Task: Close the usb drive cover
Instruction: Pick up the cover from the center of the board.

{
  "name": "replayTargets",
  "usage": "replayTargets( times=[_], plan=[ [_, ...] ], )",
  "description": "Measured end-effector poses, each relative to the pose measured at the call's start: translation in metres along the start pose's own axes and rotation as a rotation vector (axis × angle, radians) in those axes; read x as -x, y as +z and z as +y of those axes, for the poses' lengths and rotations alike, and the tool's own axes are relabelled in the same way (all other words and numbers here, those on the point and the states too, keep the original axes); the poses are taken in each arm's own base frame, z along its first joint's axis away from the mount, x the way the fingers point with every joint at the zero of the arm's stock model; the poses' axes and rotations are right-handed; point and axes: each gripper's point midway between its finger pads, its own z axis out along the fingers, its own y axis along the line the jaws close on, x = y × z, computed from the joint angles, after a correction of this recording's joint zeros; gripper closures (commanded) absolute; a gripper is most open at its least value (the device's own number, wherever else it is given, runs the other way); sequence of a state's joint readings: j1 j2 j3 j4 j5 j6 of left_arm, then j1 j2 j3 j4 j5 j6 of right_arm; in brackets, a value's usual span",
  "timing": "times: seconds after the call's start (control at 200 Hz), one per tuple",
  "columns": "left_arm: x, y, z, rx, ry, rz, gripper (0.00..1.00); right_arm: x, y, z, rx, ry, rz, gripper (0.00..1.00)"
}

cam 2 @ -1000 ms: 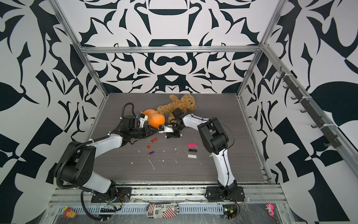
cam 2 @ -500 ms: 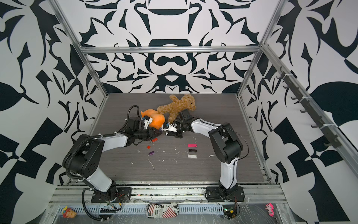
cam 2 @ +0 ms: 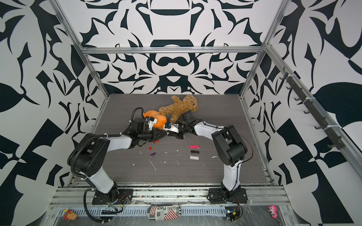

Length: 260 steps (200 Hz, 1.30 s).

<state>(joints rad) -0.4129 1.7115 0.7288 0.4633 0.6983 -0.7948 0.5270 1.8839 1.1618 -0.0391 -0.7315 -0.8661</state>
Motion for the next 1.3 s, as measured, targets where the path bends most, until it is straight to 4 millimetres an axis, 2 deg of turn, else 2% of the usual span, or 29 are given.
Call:
replayTargets(
  times=[0.64, 0.955, 1.3],
  plan=[
    [0.0038, 0.0002, -0.0038, -0.015, -0.002, -0.013, 0.78, 0.0078, 0.0005, 0.0031, 0.020, 0.014, -0.038, 0.85],
    [0.0038, 0.0012, -0.0043, -0.022, -0.011, -0.012, 0.88, 0.0090, 0.0012, 0.0031, 0.019, 0.011, -0.040, 0.85],
    [0.0047, 0.0011, -0.0054, -0.026, -0.009, -0.015, 0.90, 0.0060, 0.0013, -0.0009, -0.002, 0.006, -0.020, 0.61]
  ],
)
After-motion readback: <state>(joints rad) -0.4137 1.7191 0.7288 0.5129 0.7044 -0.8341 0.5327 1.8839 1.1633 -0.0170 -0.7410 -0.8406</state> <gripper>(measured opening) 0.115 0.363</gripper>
